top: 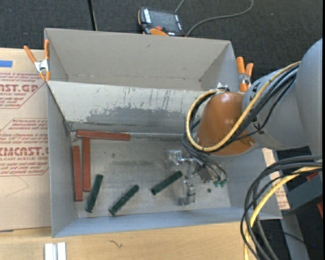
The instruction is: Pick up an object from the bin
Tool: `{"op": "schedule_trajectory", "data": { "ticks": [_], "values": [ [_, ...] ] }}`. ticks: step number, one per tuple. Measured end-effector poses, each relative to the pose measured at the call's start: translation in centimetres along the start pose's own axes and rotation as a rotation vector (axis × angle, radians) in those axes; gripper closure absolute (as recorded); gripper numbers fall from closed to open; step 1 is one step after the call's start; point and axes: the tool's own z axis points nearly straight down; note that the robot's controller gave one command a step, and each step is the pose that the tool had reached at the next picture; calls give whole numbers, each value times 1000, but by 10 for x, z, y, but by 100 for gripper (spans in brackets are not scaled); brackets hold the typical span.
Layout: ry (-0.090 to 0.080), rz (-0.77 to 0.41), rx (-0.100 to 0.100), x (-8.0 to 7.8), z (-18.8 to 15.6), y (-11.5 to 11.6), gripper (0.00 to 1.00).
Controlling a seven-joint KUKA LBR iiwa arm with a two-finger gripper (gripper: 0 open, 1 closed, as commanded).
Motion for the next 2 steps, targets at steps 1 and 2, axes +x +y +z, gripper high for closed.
{"op": "schedule_trajectory", "data": {
  "ticks": [1, 2],
  "values": [
    [0, 1, 1, 0, -1, -1, 100],
    [-11, 88, 2, -12, -142, 1, 100]
  ]
}}
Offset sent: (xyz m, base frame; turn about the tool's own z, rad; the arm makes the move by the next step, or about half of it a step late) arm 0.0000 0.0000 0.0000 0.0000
